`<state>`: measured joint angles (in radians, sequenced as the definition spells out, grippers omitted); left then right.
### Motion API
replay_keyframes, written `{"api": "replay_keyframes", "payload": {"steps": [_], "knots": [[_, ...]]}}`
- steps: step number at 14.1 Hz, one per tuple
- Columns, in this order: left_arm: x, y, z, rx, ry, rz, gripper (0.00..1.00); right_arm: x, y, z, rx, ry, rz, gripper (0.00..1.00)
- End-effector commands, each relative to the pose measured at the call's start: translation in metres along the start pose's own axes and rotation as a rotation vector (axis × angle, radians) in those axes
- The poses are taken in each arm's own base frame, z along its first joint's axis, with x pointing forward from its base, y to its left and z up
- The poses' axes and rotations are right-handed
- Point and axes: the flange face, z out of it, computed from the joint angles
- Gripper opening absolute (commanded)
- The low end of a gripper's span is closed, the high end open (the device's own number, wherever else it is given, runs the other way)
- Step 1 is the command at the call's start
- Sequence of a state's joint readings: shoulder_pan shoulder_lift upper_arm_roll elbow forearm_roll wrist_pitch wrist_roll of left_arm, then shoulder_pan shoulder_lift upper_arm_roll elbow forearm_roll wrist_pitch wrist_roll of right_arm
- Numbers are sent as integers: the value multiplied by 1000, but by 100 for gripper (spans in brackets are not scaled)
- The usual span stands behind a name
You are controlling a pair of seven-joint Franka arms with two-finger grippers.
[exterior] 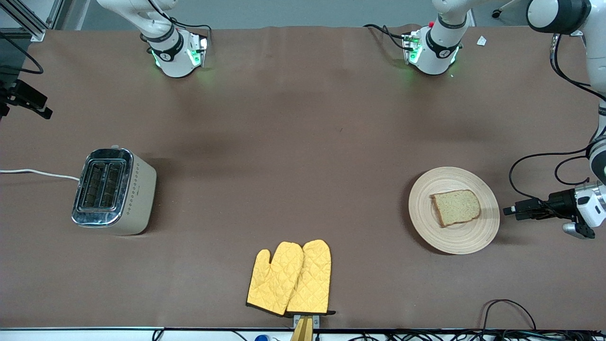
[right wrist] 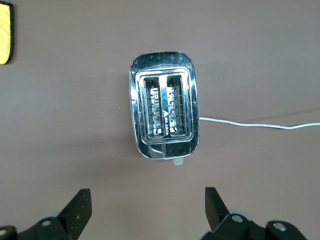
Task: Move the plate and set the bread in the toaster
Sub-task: 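Close the left gripper on the wooden plate's rim, then slide the wooden plate with the left gripper toward the table's middle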
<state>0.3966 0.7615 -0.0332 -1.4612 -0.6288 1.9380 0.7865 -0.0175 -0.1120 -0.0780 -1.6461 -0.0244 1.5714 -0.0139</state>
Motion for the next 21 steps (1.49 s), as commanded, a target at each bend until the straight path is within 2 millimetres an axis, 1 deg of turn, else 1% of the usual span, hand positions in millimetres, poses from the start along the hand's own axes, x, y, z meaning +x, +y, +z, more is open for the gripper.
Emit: {"api": "replay_keyframes", "payload": {"steps": [1, 4, 5, 7, 9, 10, 12, 14, 15, 17, 18, 19, 20, 21], "knots": [[3, -7, 8, -35, 37, 3, 80, -3, 14, 2, 0, -9, 1, 100], [-2, -17, 26, -66, 34, -23, 68, -3, 14, 3, 0, -12, 3, 100], [-2, -17, 30, -80, 42, -31, 64, -3, 14, 3, 0, -12, 3, 100], [-2, -17, 36, -99, 48, -41, 59, -3, 14, 3, 0, -12, 3, 100], [-4, -21, 44, -106, 38, -48, 54, -3, 14, 3, 0, -12, 1, 100], [-4, -21, 45, -109, 40, -51, 51, -3, 14, 3, 0, -13, -5, 100], [-6, -23, 51, -120, 37, -58, 43, -3, 14, 3, 1, -12, -43, 100], [-10, -25, 56, -130, 27, -65, 26, -3, 14, 3, 1, -12, -43, 100], [-10, -24, 57, -137, 28, -68, 17, -3, 15, 3, 1, -12, -40, 100], [-10, -24, 57, -138, 27, -68, 2, -3, 15, 3, 1, -12, -39, 100], [-10, -24, 57, -140, 27, -68, 0, -3, 15, 5, 1, -12, -39, 100], [-9, -20, 58, -146, 20, -63, 0, -3, 15, 8, 2, -15, -39, 100], [-7, -13, 60, -169, 2, -59, 0, -2, 14, 9, 4, -13, -41, 100], [-3, 7, 65, -221, -35, -38, 0, -3, 12, 9, 22, -12, -42, 100]]}}
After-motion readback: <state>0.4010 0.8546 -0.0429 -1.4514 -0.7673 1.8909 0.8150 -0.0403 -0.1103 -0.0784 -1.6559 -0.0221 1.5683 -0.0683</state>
